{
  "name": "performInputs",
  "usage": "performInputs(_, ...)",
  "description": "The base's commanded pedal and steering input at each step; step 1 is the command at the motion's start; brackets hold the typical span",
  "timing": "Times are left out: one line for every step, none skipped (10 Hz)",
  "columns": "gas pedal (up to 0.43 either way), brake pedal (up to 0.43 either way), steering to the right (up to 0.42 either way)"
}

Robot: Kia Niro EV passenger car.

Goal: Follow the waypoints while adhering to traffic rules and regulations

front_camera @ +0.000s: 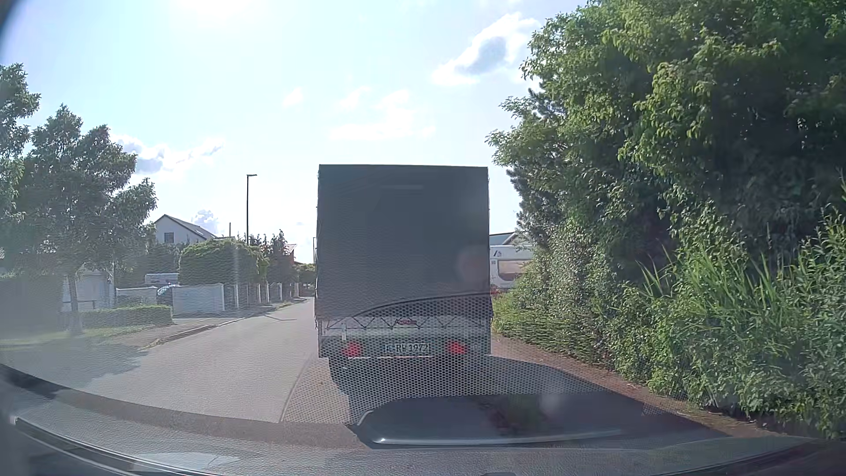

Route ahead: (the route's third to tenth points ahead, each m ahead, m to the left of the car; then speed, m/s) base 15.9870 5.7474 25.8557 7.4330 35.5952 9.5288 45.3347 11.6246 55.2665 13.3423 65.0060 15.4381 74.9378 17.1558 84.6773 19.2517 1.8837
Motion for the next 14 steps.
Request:
performInputs(0.0, 0.14, -0.149)
performInputs(0.0, 0.165, -0.145)
performInputs(0.0, 0.177, -0.141)
performInputs(0.0, 0.183, -0.139)
performInputs(0.0, 0.183, -0.138)
performInputs(0.0, 0.183, -0.138)
performInputs(0.0, 0.171, -0.14)
performInputs(0.0, 0.171, -0.145)
performInputs(0.0, 0.183, -0.152)
performInputs(0.0, 0.189, -0.158)
performInputs(0.0, 0.195, -0.161)
performInputs(0.0, 0.232, -0.166)
performInputs(0.0, 0.274, -0.171)
performInputs(0.0, 0.274, -0.175)
